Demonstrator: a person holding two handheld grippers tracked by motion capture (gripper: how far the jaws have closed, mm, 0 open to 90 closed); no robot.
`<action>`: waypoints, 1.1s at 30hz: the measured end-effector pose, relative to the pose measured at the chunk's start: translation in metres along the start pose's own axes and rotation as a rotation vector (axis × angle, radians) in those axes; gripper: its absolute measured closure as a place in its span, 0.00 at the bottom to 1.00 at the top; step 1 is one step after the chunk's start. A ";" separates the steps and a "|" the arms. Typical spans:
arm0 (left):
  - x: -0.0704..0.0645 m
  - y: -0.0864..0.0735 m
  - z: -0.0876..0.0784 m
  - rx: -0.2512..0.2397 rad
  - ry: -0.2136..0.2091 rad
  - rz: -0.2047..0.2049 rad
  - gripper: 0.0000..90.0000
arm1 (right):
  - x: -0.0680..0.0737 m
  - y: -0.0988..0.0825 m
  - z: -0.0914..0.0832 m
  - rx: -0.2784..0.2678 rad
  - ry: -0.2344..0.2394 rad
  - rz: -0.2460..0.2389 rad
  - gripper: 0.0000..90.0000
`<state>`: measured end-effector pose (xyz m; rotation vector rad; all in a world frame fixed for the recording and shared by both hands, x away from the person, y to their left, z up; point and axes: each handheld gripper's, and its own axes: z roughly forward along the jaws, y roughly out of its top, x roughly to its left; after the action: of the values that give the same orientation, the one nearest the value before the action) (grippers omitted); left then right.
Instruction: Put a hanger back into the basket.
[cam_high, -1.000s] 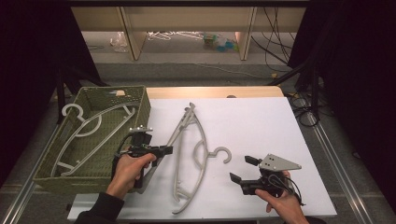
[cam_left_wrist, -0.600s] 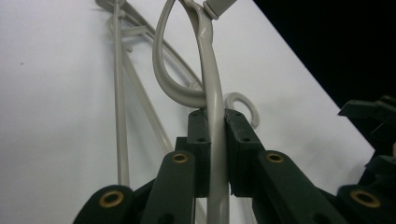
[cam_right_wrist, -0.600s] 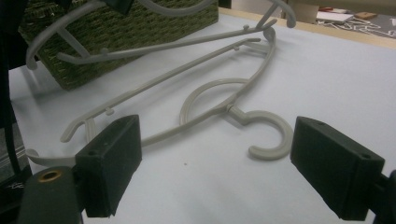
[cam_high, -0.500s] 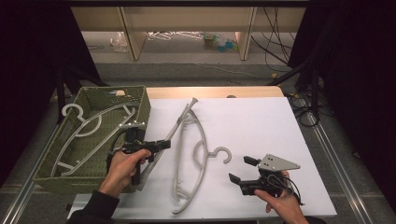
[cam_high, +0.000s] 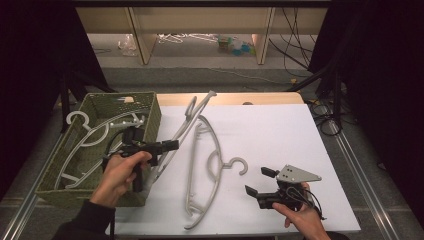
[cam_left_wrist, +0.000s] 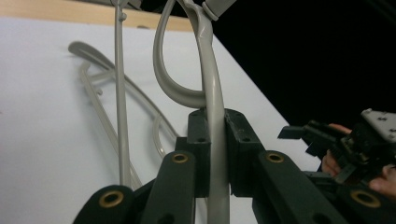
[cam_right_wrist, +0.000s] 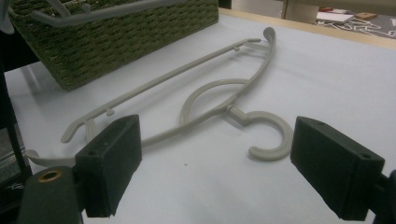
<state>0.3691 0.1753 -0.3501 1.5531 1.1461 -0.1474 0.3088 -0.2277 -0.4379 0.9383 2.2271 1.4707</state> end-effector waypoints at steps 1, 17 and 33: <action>0.000 0.004 -0.006 -0.006 0.002 0.014 0.90 | 0.000 0.000 0.001 -0.014 0.006 0.001 0.20; 0.018 0.019 -0.083 -0.115 0.067 -0.035 0.90 | 0.000 0.001 0.001 0.016 0.005 0.002 0.20; 0.048 0.013 -0.144 -0.143 0.136 -0.020 0.90 | 0.001 0.001 0.003 0.018 0.006 0.009 0.20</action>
<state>0.3354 0.3213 -0.3211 1.4425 1.2516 0.0267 0.3100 -0.2251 -0.4380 0.9520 2.2463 1.4614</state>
